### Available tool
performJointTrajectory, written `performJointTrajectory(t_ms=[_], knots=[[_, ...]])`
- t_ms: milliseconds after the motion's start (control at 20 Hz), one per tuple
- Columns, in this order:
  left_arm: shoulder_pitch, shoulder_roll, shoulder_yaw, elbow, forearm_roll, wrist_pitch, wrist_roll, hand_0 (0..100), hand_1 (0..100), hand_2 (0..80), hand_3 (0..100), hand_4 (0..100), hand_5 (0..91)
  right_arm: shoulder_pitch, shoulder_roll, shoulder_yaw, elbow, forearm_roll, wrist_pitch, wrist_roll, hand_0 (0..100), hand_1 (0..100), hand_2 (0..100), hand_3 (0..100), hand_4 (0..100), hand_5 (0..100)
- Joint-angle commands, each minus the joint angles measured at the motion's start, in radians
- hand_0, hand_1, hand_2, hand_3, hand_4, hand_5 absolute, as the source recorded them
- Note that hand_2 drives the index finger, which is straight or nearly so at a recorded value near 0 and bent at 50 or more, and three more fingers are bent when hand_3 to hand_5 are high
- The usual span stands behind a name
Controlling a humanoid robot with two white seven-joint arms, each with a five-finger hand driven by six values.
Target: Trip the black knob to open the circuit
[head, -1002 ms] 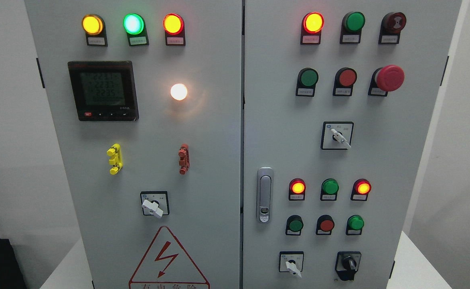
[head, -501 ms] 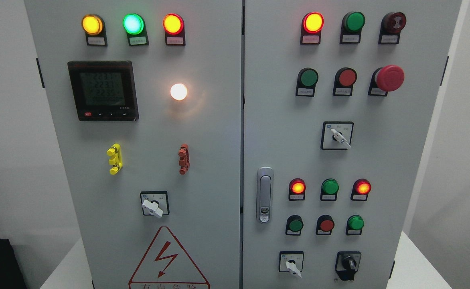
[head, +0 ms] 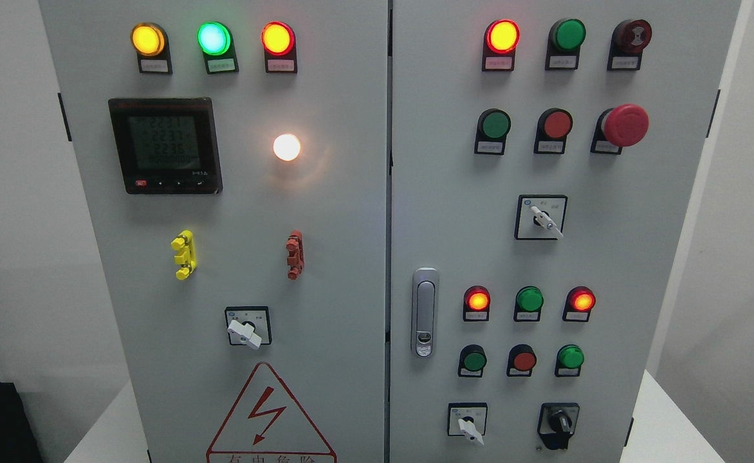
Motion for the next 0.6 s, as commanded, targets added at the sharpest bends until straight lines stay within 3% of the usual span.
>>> performJointTrajectory(t_ms=[0,251,451,551], knots=[[0.0,0.0,0.0,0.0,-0.023,0.001,0.0,12,39,0.0,0,0,0.0,-0.02,-0.001,-0.006,-0.129,-0.01,0.009,-0.001,0,0,0,35,32,31],[0.0,0.0,0.0,0.0,-0.023,0.001,0.0,12,39,0.0,0,0,0.0,-0.035,-0.001,-0.006,-0.189,-0.01,0.054,-0.001,0,0,0,54,46,44],[0.0,0.0,0.0,0.0,-0.023,-0.001,0.0,12,39,0.0,0,0,0.0,-0.054,-0.003,-0.006,-0.198,-0.014,0.072,-0.001,0,0,0,72,63,63],[0.0,0.0,0.0,0.0,-0.023,-0.001,0.0,12,39,0.0,0,0,0.0,-0.065,-0.004,-0.006,-0.206,-0.014,0.08,-0.001,0,0,0,78,69,68]])
